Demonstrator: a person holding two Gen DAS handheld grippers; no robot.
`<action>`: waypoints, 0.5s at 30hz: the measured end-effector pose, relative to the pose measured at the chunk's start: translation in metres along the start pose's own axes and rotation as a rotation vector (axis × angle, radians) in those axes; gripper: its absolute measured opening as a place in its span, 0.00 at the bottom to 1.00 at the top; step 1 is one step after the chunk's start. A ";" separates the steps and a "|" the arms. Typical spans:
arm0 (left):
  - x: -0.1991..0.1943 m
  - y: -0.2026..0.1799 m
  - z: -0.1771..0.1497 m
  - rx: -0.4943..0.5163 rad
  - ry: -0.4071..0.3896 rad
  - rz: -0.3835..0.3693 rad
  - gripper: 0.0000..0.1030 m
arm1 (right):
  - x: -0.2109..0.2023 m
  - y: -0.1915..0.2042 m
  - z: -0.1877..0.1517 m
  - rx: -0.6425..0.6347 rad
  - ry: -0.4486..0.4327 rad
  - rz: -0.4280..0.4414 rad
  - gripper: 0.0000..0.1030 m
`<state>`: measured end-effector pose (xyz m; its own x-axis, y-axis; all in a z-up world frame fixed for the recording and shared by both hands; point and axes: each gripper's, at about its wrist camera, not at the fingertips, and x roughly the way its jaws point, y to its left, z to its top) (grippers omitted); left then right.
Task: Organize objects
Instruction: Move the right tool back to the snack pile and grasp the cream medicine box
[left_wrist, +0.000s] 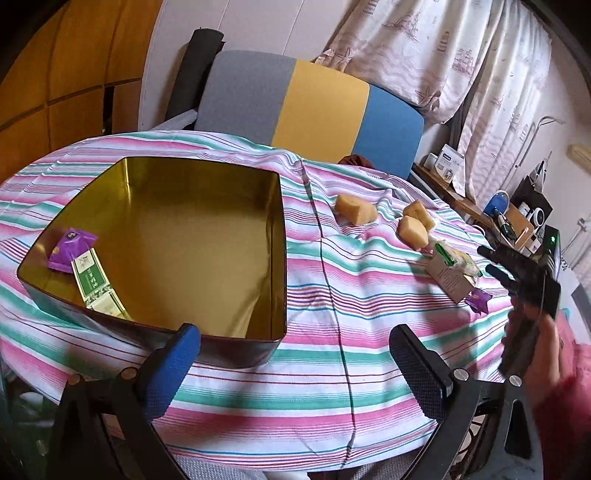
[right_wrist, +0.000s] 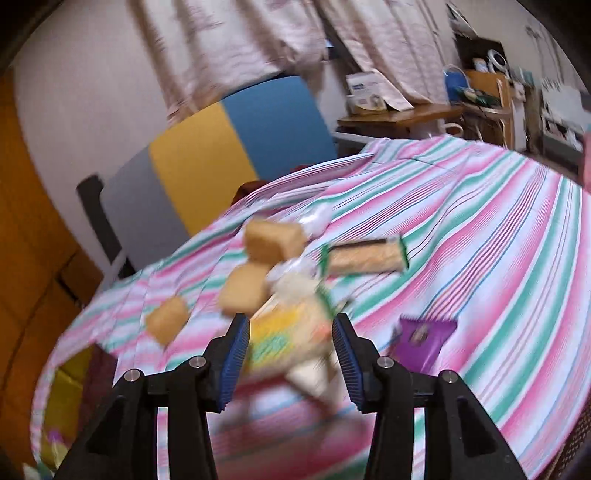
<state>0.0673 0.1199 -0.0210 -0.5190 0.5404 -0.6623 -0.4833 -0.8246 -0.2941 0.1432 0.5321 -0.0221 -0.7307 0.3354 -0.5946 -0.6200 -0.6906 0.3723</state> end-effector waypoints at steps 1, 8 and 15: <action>0.000 -0.001 0.000 0.002 0.004 0.004 1.00 | 0.007 -0.007 0.007 0.016 0.010 -0.004 0.46; 0.002 -0.006 -0.003 0.013 0.023 0.006 1.00 | 0.040 -0.019 0.005 0.086 0.133 0.086 0.48; 0.006 -0.014 -0.003 0.030 0.042 0.006 1.00 | 0.018 0.032 -0.045 -0.050 0.215 0.264 0.48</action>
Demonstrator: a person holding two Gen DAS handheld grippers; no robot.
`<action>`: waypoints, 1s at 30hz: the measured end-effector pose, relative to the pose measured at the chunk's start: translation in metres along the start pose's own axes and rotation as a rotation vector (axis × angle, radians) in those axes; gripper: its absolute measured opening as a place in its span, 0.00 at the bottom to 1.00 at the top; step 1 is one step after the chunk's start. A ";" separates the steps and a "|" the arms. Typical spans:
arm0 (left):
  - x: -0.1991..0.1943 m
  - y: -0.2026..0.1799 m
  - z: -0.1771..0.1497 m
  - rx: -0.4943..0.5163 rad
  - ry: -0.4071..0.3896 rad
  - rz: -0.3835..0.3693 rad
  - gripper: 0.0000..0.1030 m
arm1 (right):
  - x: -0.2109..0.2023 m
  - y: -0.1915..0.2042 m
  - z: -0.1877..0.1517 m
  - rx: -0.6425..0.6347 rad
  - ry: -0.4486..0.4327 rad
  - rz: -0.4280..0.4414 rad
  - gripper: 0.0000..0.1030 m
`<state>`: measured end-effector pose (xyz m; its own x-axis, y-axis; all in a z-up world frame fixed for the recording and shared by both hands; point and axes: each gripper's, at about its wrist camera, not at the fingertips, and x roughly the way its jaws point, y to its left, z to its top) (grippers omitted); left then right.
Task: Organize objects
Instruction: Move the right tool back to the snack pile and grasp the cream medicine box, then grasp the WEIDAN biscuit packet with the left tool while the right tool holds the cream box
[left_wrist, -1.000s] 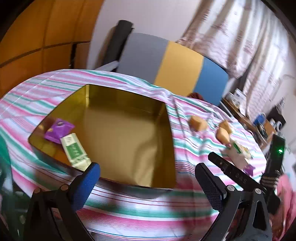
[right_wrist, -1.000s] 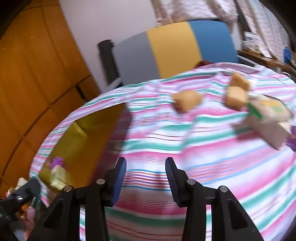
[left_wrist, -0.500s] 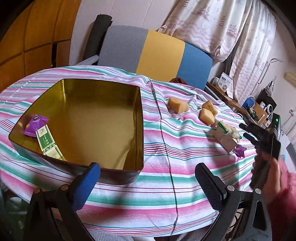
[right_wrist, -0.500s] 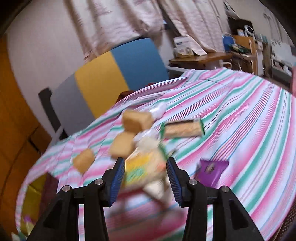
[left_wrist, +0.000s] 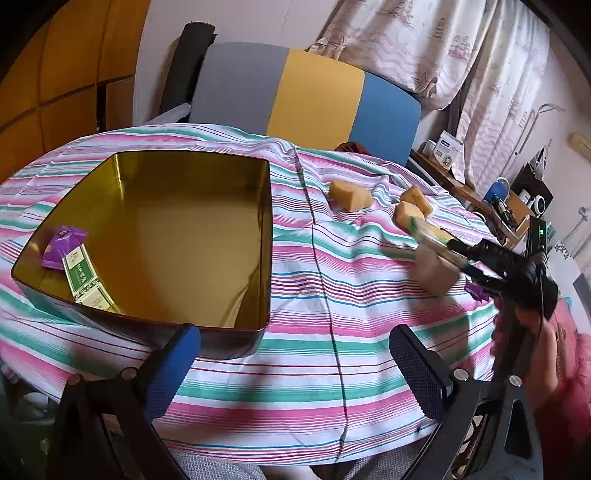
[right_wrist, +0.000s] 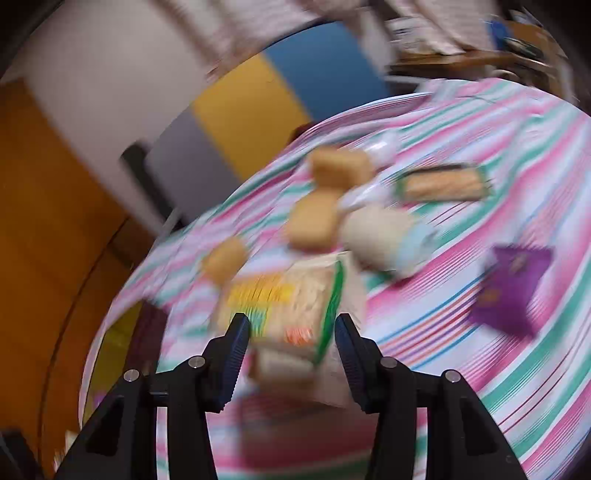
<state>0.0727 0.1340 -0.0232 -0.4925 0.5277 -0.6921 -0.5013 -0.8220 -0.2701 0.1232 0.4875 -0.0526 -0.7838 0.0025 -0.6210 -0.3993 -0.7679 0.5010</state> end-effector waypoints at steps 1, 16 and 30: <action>0.000 -0.001 0.000 0.004 0.001 0.002 1.00 | 0.000 0.010 -0.006 -0.039 0.010 -0.005 0.48; 0.001 -0.006 -0.001 -0.006 0.014 -0.008 1.00 | 0.022 0.053 -0.016 -0.116 -0.033 -0.317 0.57; -0.002 -0.002 -0.004 -0.026 0.013 -0.008 1.00 | 0.035 0.058 -0.023 -0.158 -0.043 -0.368 0.56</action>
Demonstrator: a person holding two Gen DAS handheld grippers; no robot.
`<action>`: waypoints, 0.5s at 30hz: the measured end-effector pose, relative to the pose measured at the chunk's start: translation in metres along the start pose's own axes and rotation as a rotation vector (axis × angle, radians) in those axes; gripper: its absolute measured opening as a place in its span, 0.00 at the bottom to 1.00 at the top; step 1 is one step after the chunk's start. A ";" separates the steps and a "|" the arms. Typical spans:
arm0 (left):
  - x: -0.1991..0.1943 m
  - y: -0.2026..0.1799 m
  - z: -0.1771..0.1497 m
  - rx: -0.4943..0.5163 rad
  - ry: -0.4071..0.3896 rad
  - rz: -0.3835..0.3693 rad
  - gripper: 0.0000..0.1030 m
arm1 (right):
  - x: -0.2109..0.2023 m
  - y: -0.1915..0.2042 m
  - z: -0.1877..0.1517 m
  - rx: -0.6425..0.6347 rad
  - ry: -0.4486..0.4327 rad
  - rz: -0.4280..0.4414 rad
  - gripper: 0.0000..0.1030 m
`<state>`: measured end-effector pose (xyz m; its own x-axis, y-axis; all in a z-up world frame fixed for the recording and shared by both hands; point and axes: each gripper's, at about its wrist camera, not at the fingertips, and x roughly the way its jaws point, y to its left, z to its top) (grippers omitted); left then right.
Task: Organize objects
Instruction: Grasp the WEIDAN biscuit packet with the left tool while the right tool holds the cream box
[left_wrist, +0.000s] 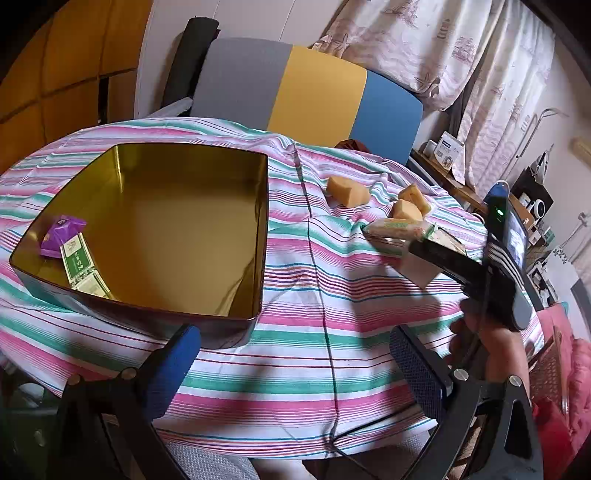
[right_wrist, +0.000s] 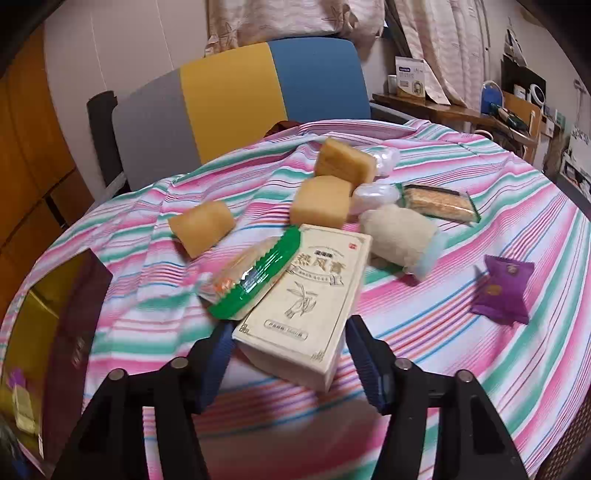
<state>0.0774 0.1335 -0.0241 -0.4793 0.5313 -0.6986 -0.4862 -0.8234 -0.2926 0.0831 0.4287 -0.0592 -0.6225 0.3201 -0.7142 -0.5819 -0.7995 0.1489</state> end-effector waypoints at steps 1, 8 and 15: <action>0.000 0.000 0.000 -0.004 0.001 -0.003 1.00 | -0.004 -0.005 -0.001 -0.026 -0.011 0.001 0.56; 0.006 -0.010 0.004 -0.010 0.005 -0.019 1.00 | -0.015 -0.038 0.007 -0.034 -0.050 0.044 0.55; 0.008 -0.021 0.007 0.026 -0.002 -0.012 1.00 | -0.033 -0.014 -0.004 -0.113 -0.009 0.306 0.54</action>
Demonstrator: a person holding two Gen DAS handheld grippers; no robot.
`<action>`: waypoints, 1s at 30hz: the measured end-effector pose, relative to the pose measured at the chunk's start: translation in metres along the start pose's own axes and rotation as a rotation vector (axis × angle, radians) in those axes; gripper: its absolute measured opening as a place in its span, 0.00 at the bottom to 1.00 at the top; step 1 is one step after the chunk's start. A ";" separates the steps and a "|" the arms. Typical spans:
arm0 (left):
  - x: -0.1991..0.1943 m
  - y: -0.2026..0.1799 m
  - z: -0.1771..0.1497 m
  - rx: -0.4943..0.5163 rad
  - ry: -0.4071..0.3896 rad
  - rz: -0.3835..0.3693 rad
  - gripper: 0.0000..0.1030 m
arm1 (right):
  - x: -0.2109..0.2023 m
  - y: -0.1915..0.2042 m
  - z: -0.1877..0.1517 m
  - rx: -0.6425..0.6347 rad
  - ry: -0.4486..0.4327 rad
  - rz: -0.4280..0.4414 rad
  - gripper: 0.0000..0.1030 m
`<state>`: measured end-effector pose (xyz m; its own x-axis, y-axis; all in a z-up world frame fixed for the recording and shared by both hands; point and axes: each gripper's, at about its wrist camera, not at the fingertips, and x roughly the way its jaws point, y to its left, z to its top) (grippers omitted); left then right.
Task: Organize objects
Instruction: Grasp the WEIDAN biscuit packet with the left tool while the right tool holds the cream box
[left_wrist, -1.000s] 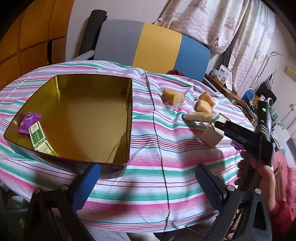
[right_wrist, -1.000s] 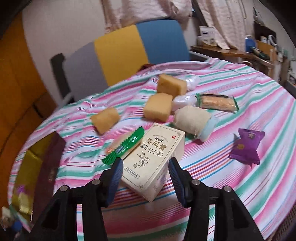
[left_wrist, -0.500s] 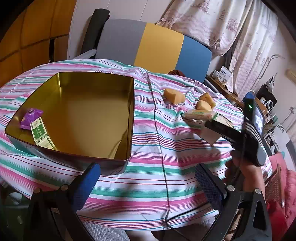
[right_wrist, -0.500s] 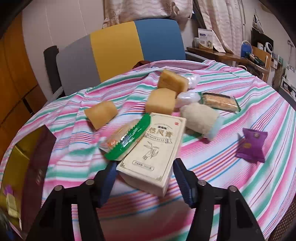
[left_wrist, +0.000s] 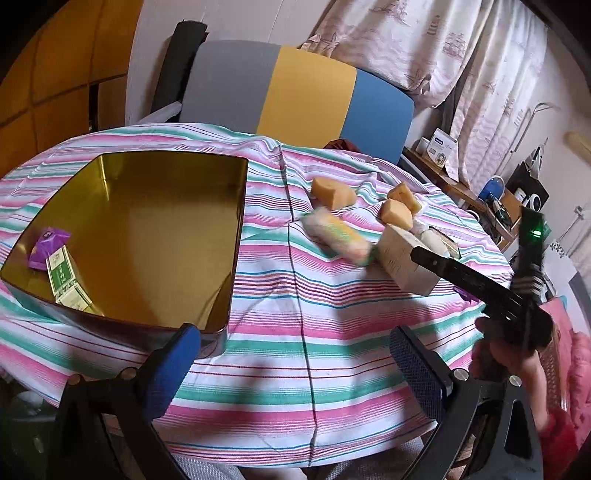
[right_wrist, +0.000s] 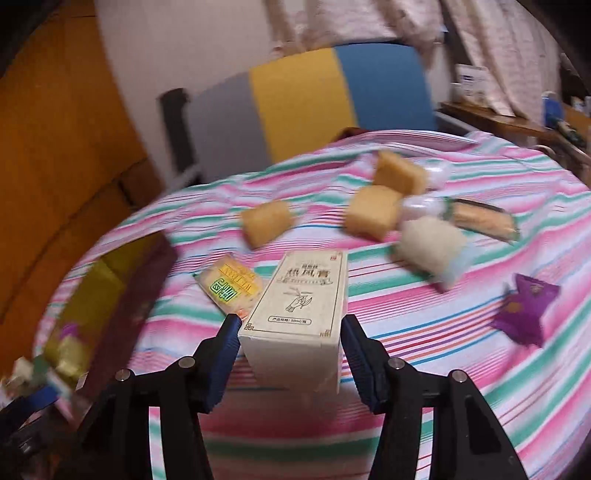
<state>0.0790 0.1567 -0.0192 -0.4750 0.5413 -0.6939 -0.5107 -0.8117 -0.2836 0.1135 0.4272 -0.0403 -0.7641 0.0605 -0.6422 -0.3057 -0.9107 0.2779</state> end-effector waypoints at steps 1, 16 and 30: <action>0.001 0.000 0.001 -0.003 0.002 0.001 1.00 | -0.004 0.001 -0.001 -0.007 -0.021 -0.005 0.54; 0.066 -0.037 0.042 0.010 0.051 0.060 1.00 | 0.040 -0.037 -0.017 0.020 -0.012 -0.216 0.54; 0.170 -0.054 0.083 -0.101 0.147 0.139 0.97 | 0.040 -0.042 -0.023 0.035 -0.035 -0.196 0.53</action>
<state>-0.0337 0.3107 -0.0666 -0.4227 0.3904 -0.8179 -0.3699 -0.8982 -0.2376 0.1086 0.4586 -0.0941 -0.7072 0.2496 -0.6615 -0.4693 -0.8655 0.1752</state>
